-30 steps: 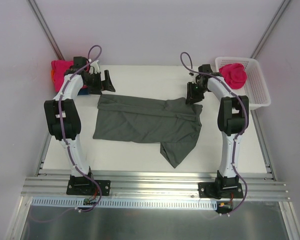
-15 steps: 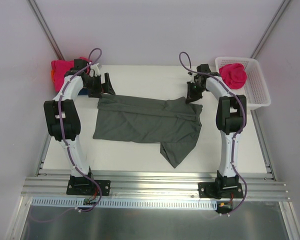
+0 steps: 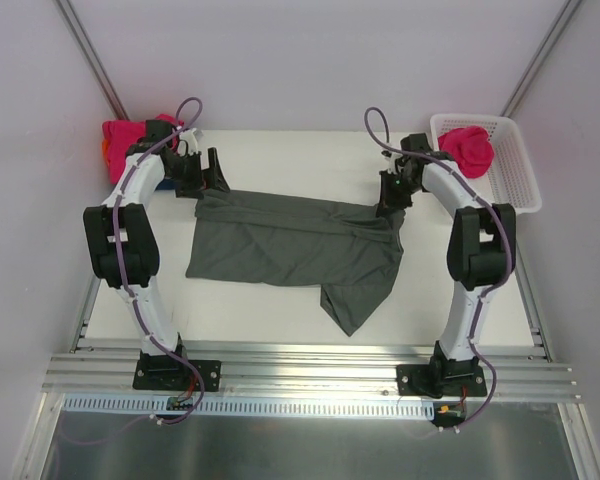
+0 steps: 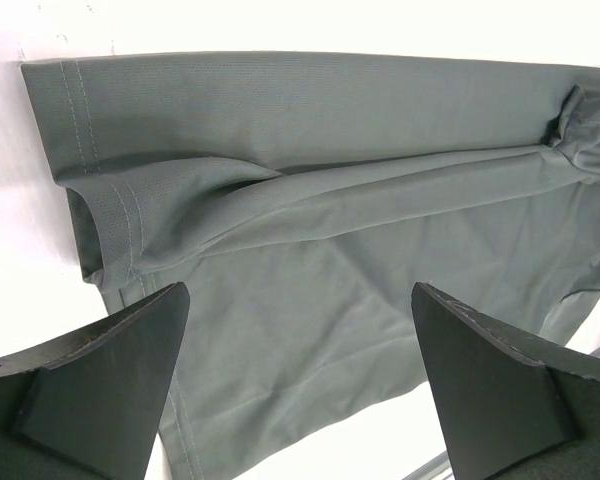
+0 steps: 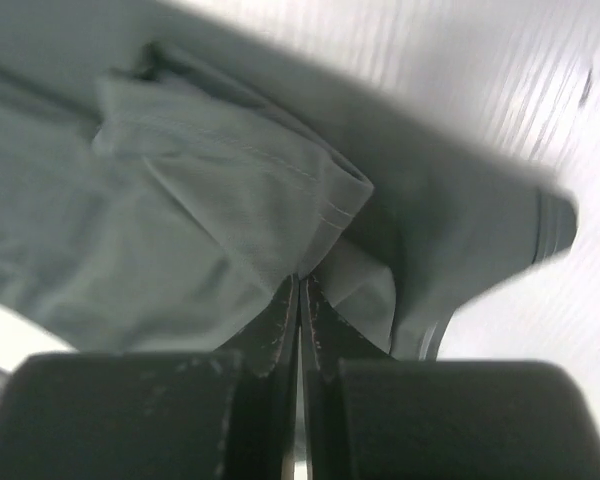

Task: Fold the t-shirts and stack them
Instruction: Fold the flattened tshirt in 1/3 of the way

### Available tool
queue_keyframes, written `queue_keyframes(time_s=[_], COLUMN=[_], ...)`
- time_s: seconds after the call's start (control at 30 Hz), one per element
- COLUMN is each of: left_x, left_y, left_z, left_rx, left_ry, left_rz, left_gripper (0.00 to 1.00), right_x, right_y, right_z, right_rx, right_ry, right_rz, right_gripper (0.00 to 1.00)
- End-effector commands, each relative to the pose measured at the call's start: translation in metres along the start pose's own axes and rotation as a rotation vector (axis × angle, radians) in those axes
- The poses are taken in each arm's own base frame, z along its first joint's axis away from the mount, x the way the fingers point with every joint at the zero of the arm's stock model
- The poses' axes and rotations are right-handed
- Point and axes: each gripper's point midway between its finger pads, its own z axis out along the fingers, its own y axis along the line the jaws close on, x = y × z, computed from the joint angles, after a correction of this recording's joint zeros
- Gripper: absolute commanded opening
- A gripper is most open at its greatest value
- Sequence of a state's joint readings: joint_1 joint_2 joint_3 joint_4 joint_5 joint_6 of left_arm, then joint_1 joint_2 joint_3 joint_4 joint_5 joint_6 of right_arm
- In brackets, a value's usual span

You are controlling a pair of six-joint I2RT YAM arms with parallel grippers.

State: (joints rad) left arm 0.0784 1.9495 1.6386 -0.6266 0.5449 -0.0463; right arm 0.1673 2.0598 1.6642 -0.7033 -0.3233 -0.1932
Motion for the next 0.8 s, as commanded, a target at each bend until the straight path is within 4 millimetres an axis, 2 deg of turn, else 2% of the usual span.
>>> queue_keyframes(time_s=[0.0,0.23,0.37,0.57,0.6,0.67,0.7,0.73,0.77], left_x=[-0.006,-0.001,0.003,0.006,0.007,0.008,0.008,0.008,0.008], left_y=[-0.013,-0.018,-0.021,-0.021,-0.02,-0.02,-0.019,-0.019,-0.019], left_z=[-0.014,-0.018,-0.022,-0.027,-0.027,-0.026,-0.026,-0.026,-0.026], left_rx=[0.027,0.045,0.049,0.053,0.053,0.053,0.051,0.049,0.051], left_ry=[-0.026,-0.024,-0.023,-0.027,-0.025,-0.022,-0.021,-0.021,-0.021], left_rz=[0.001,-0.01,0.006,-0.003,-0.007,-0.006,-0.01,-0.011,-0.014], left_gripper=[0.95,0.94,0.94,0.94,0.94,0.94,0.94,0.94,0.94], right_x=[0.005,0.038,0.061,0.123,0.128,0.136,0.133,0.129,0.121], right_y=[0.03,0.048,0.066,0.092,0.092,0.089,0.088,0.083,0.083], right_z=[-0.045,-0.046,-0.043,-0.046,-0.047,-0.051,-0.052,-0.053,-0.057], right_rx=[-0.052,-0.086,-0.115,-0.159,-0.16,-0.148,-0.139,-0.111,-0.105], right_ry=[-0.066,-0.02,0.034,0.152,0.157,0.147,0.124,0.106,0.077], right_rz=[-0.022,-0.049,-0.069,-0.081,-0.084,-0.082,-0.09,-0.1,-0.11], right_gripper=[0.01,0.01,0.01,0.03,0.07,0.21,0.35,0.41,0.51])
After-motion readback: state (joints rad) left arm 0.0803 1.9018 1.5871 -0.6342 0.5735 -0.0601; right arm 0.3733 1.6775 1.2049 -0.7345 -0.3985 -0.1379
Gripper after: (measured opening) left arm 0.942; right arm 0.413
